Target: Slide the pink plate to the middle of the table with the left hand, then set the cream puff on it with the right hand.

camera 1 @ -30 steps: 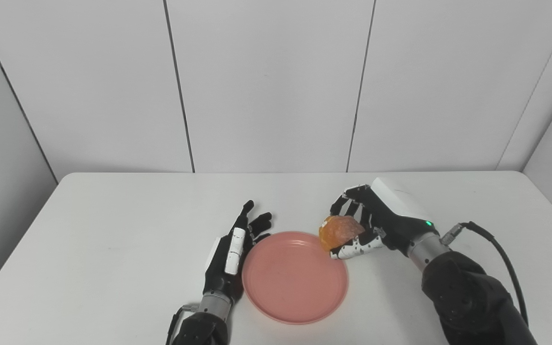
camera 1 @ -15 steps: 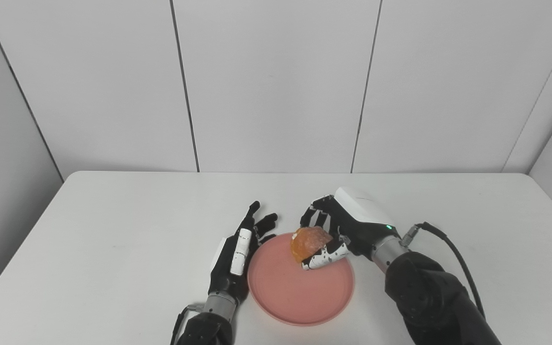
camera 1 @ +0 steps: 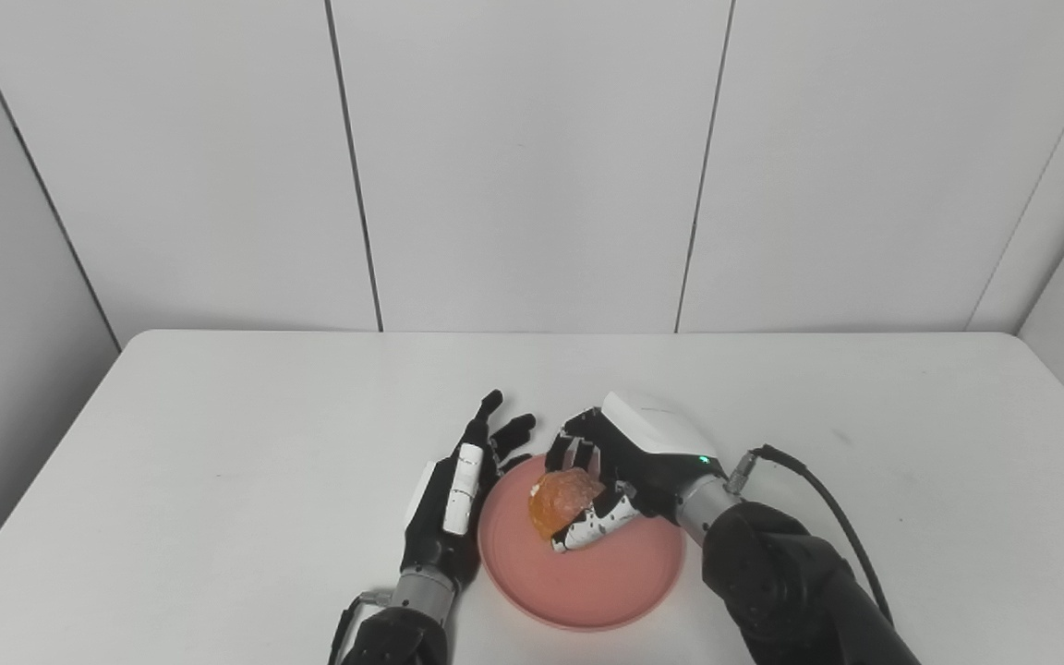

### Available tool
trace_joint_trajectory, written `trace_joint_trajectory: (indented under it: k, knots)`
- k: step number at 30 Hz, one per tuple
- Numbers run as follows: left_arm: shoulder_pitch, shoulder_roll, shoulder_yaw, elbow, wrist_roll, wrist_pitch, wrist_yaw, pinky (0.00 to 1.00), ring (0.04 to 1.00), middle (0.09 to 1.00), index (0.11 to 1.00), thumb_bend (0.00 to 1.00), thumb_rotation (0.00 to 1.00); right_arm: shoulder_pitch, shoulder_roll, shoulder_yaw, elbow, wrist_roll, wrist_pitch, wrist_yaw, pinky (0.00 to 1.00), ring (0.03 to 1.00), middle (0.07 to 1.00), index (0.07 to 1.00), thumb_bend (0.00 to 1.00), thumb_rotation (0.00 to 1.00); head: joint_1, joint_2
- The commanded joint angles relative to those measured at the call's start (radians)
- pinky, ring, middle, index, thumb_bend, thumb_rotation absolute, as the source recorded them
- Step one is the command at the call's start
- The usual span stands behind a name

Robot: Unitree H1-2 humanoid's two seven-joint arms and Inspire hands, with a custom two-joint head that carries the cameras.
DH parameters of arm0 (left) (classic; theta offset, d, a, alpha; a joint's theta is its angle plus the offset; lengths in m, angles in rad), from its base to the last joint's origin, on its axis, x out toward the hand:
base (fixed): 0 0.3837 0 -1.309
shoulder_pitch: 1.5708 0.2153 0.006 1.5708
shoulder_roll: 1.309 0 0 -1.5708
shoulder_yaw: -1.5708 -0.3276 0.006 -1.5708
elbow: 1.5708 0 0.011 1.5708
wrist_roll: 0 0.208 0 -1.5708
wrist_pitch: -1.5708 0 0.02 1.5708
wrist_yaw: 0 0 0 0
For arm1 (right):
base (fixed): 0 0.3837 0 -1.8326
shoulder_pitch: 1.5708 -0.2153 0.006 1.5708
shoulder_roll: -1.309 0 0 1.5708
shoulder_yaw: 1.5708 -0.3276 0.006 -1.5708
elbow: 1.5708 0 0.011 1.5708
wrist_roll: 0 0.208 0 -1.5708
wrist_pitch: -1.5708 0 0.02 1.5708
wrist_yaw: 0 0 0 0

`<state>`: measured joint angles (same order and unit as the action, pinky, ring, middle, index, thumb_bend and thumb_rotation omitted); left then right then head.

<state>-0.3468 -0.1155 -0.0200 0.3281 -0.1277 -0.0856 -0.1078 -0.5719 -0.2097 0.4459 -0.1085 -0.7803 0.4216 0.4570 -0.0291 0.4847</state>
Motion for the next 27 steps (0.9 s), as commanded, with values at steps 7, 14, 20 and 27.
trace_joint_trajectory:
  k: [7,14,20,27]
  knots:
    - [0.077,-0.005,-0.001,-0.009,-0.011,0.074,0.004,0.84,0.884,0.830,0.936,0.84,0.92,-0.034,0.000,0.029,-0.012,-0.047,0.003,0.021,0.19,0.270,0.395,0.502,0.52,0.00,0.002,0.014]
    - [0.082,-0.003,0.000,-0.026,-0.011,0.088,0.006,0.84,0.876,0.823,0.933,0.83,0.93,-0.026,-0.009,0.042,-0.010,-0.090,0.002,0.053,0.19,0.279,0.453,0.491,0.53,0.00,-0.007,0.023]
    - [0.083,0.003,-0.002,-0.025,-0.012,0.083,-0.001,0.85,0.888,0.835,0.938,0.84,0.93,-0.028,-0.015,0.041,-0.015,-0.107,0.024,0.115,0.29,0.398,0.485,0.504,0.52,0.10,-0.008,0.026]
    - [0.081,0.006,-0.005,-0.024,-0.011,0.087,-0.002,0.84,0.887,0.835,0.941,0.83,0.94,-0.015,-0.020,0.030,-0.024,-0.113,0.020,0.135,0.46,0.598,0.682,0.653,0.87,0.32,-0.011,0.028]
